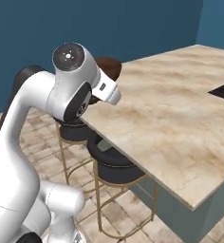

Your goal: Pick up the bowls from the cabinet and place each bowl in front of a stool on the dining counter.

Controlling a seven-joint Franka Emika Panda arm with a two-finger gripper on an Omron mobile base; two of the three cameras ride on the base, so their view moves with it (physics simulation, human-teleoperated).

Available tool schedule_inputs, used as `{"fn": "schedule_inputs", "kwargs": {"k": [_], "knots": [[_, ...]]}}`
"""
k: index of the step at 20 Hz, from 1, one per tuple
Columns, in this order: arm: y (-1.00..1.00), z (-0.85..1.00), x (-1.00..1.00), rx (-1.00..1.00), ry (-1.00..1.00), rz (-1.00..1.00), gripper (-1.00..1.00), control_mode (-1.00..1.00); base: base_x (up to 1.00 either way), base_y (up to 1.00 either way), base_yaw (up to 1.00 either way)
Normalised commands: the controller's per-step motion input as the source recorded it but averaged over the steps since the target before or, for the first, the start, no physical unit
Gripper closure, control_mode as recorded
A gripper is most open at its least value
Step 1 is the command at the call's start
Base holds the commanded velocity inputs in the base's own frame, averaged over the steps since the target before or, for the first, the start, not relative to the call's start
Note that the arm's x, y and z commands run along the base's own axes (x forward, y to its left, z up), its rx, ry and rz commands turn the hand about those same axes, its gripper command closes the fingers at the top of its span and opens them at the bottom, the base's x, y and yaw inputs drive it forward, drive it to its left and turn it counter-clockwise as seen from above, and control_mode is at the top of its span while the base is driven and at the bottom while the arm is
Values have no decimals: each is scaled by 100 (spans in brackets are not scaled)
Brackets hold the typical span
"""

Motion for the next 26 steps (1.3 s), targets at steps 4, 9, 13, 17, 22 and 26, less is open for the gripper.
{"fn": "schedule_inputs", "kwargs": {"k": [4,9,13,17,22,26], "knots": [[0,0,0,0,0,0,100,100,17,73,-46],[0,0,0,0,0,0,100,100,48,22,-46],[0,0,0,0,0,0,100,100,61,0,-42],[0,0,0,0,0,0,100,100,70,15,-43],[0,0,0,0,0,0,100,100,73,70,-47],[0,0,0,0,0,0,100,100,66,100,-49]]}}
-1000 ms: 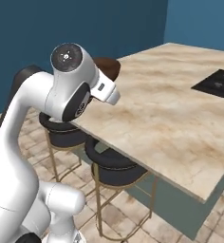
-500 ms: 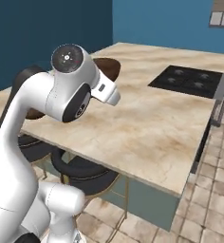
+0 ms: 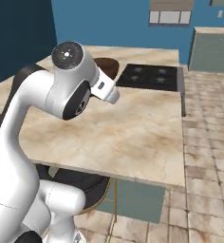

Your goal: Pick up the bowls from the cabinet and place each bowl in front of a stool on the dining counter.

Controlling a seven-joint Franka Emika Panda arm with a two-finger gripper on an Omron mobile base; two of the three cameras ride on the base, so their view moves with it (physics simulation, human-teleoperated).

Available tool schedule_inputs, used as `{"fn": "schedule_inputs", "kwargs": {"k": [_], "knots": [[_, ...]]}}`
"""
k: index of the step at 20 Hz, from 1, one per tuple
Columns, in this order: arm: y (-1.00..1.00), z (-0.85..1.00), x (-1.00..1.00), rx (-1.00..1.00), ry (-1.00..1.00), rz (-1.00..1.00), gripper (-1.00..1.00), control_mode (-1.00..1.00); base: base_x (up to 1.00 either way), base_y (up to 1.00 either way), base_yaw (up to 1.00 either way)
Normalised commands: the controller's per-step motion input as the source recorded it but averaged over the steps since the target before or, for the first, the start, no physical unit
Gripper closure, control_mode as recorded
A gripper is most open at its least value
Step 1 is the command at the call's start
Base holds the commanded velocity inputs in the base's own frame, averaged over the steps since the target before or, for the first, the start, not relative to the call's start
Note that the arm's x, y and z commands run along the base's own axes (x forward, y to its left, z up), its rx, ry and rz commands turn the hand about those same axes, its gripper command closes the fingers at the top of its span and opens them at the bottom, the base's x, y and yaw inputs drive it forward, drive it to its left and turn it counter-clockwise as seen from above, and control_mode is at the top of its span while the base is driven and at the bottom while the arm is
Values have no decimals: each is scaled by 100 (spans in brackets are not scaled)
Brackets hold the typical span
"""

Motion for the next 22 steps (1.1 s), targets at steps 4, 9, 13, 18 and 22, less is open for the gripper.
{"fn": "schedule_inputs", "kwargs": {"k": [4,9,13,18,22], "knots": [[0,0,0,0,0,0,100,100,58,97,-50],[0,0,0,0,0,0,100,100,36,34,-27],[0,0,0,0,0,0,100,100,10,0,0],[0,0,0,0,0,0,100,100,2,2,0],[6,-5,0,0,1,4,100,-100,0,5,1]]}}
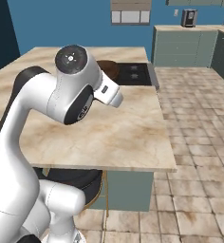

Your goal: Pick up the bowls from the cabinet and place each bowl in front of a stool on the dining counter.

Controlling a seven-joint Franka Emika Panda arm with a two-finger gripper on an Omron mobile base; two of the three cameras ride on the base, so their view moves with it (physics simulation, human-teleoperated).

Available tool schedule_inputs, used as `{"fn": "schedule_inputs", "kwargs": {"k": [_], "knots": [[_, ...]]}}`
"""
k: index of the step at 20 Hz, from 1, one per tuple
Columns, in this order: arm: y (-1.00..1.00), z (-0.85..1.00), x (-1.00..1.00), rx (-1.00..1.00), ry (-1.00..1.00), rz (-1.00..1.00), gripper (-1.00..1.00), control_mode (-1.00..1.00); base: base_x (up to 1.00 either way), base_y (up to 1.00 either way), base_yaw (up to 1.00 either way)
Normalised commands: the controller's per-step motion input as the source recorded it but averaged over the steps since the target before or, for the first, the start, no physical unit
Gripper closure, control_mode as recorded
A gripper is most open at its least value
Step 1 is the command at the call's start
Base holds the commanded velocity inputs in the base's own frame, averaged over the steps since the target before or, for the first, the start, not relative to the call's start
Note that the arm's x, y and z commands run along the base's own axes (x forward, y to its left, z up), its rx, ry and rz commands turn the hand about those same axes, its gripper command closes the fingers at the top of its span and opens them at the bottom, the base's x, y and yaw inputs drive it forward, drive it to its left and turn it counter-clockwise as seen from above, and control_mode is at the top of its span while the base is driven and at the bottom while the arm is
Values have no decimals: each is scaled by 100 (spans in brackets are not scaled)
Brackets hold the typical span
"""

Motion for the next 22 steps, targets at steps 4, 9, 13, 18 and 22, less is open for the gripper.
{"fn": "schedule_inputs", "kwargs": {"k": [4,9,13,18,22], "knots": [[24,-23,0,0,6,11,100,-100,0,0,0],[38,-33,0,0,0,11,100,-100,0,0,0],[49,-34,1,0,4,8,100,-100,0,0,0],[67,-39,3,0,7,2,100,-100,0,0,0],[70,-44,2,0,10,0,100,-100,0,0,0]]}}
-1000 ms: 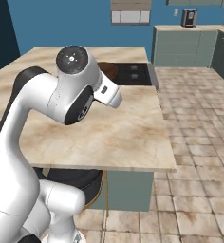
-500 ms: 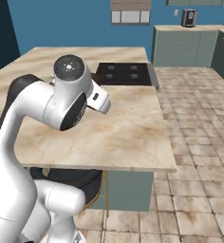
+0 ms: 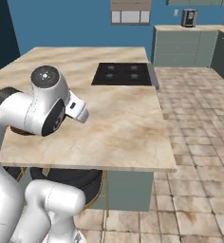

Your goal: Pick up the bowls from the cabinet and place each bowl in front of a stool on the dining counter.

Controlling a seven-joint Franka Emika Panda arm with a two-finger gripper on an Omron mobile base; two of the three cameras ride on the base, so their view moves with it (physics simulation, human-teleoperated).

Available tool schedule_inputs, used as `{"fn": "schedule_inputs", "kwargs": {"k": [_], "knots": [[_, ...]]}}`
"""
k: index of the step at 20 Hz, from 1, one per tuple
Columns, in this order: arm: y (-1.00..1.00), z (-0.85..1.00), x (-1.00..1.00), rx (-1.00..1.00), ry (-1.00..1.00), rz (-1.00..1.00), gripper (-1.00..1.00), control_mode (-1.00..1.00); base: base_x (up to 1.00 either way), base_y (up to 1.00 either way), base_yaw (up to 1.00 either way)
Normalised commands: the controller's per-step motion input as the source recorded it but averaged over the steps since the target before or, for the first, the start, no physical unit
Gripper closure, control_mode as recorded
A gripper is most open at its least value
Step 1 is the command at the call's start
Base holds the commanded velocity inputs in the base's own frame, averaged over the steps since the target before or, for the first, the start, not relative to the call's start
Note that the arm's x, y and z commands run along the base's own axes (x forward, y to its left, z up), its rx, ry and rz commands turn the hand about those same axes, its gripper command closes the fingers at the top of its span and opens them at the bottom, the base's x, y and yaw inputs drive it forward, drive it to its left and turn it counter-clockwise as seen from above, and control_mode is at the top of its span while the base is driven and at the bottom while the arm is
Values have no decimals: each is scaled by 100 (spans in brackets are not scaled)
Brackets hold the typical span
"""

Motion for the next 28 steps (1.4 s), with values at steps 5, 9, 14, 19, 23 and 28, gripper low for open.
{"fn": "schedule_inputs", "kwargs": {"k": [5,9,14,19,23,28], "knots": [[53,-37,15,0,8,0,100,-100,0,0,0],[18,-21,24,2,5,-2,100,-100,0,0,0],[0,-9,16,12,2,-3,100,-100,0,0,0],[0,-19,5,16,0,0,100,-100,0,0,0],[0,-23,0,11,-2,0,100,-100,0,0,0],[0,-18,1,5,0,0,100,-100,0,0,0]]}}
